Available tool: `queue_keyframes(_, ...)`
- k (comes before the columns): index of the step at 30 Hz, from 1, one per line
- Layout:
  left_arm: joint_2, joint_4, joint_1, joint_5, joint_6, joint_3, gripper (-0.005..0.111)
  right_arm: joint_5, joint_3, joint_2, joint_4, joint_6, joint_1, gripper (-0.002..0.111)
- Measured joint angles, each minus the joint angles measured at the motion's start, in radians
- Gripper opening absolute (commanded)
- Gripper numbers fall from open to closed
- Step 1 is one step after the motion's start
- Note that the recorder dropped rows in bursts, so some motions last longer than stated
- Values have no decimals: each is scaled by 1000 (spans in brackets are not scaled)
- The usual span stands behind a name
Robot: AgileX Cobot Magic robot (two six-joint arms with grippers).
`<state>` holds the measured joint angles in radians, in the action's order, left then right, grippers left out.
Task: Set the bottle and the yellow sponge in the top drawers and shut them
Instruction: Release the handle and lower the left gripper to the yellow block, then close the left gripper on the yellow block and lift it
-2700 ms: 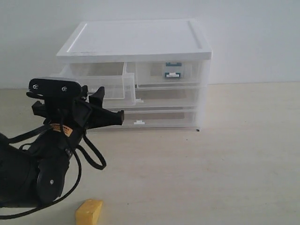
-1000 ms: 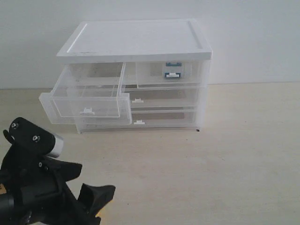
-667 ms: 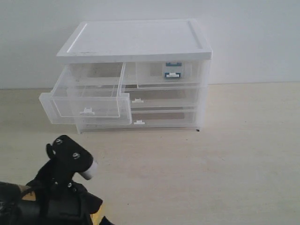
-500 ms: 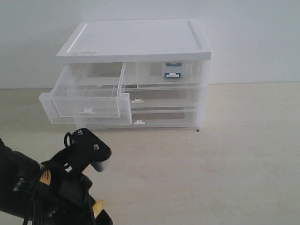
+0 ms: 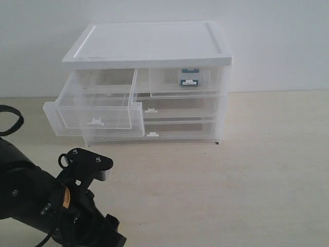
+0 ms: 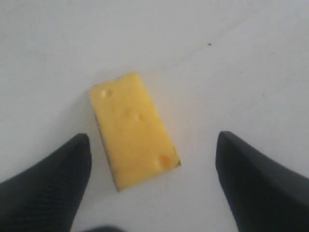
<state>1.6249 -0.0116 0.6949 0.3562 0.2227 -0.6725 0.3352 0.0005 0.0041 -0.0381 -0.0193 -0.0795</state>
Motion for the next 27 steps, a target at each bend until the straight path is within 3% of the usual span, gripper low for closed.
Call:
queue_keyframes(5,45,-4,0,-22,2,0,57,0,0,0,0,0,0,0)
queue_keyframes(7,45,-8,0,-27,2,0,43,0,0,0,0,0,0,0)
queue_keyframes(10,45,-30,0,-31,4,0,8,0,0,0,0,0,0,0)
queue_keyframes(11,45,-42,0,-33,4,0,5,0,0,0,0,0,0,0)
queue_keyframes(19,27,-78,0,12,-28,0,4,0,0,0,0,0,0,0)
queue_keyframes(27,-240,-74,64,150,-79,-2,4,0,0,0,0,0,0,0)
